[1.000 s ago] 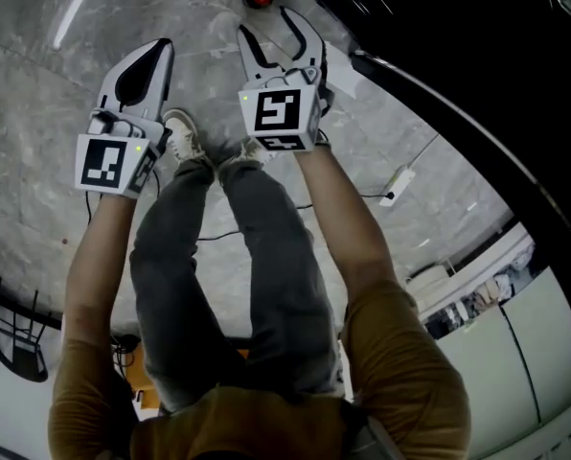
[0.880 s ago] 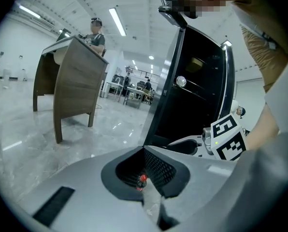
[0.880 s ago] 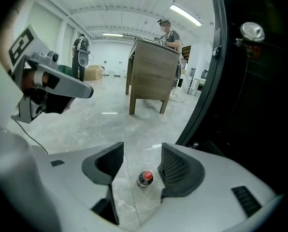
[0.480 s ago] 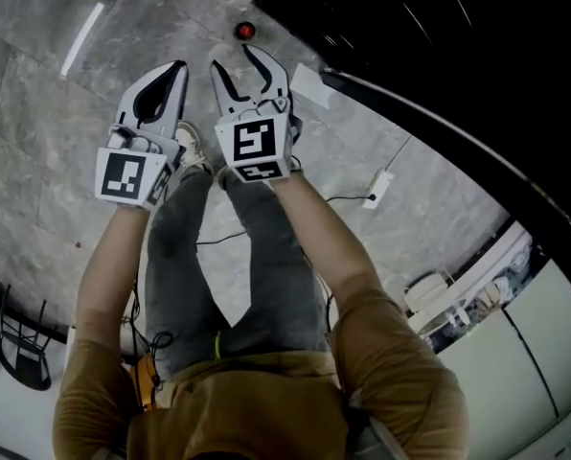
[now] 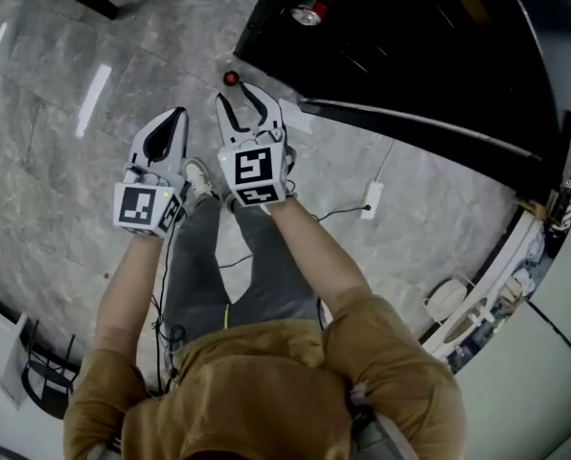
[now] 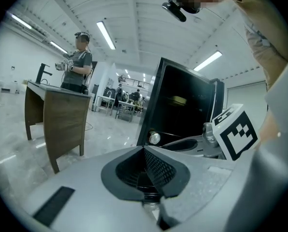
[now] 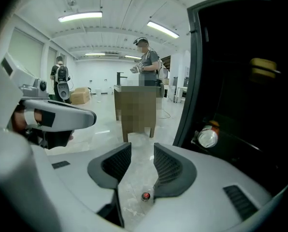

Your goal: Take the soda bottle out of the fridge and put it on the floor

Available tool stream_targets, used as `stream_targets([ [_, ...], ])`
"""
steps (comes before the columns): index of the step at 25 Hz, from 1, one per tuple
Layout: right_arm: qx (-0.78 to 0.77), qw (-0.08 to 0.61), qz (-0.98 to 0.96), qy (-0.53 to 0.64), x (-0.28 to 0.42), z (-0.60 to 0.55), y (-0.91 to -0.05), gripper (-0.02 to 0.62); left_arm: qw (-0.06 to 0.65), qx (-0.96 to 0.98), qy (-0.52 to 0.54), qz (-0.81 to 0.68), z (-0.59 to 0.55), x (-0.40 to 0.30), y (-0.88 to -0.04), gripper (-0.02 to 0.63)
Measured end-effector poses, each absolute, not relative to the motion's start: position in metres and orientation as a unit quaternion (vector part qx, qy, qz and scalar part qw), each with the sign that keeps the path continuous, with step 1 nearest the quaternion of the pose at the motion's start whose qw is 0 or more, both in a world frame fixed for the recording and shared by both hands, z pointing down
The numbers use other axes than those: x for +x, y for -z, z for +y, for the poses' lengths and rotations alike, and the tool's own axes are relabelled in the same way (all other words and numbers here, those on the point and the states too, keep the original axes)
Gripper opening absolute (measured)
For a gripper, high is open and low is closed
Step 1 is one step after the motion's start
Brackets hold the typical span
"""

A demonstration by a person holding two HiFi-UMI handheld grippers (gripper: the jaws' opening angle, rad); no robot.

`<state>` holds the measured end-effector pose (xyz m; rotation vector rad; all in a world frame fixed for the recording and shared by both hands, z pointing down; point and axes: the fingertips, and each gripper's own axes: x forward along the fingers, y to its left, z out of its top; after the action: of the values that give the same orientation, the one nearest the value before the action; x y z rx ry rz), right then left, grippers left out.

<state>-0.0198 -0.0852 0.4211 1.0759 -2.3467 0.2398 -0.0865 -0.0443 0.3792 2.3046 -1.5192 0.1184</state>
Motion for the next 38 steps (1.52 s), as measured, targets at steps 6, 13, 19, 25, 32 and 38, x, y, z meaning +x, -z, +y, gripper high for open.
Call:
stream_targets([
  [6, 0.439, 0.248, -0.858, -0.098, 0.018, -0.066, -0.321, 0.111, 0.170, 0.830, -0.025, -0.531, -0.035, -0.056, -0.274, 0.002],
  [13, 0.472, 0.218, -0.848, -0.102, 0.054, -0.048, -0.246, 0.091, 0.122, 0.866, -0.031, -0.484, -0.011, -0.012, -0.183, 0.002],
  [19, 0.499, 0.195, -0.838, -0.106, 0.092, -0.038, -0.200, 0.024, 0.101, 0.870, -0.018, -0.482, 0.012, 0.002, -0.127, 0.002],
  [25, 0.518, 0.169, -0.833, -0.092, 0.123, -0.031, -0.145, 0.013, 0.062, 0.867, -0.009, -0.494, 0.017, 0.002, -0.069, 0.002],
  [32, 0.533, 0.115, -0.837, -0.046, 0.141, -0.029, -0.064, 0.010, 0.009, 0.872, 0.026, -0.489, 0.020, 0.003, 0.000, 0.002],
  [38, 0.536, 0.081, -0.840, -0.004, 0.155, -0.025, -0.008, 0.006, -0.027, 0.873, 0.043, -0.485, 0.019, 0.005, 0.036, 0.002],
])
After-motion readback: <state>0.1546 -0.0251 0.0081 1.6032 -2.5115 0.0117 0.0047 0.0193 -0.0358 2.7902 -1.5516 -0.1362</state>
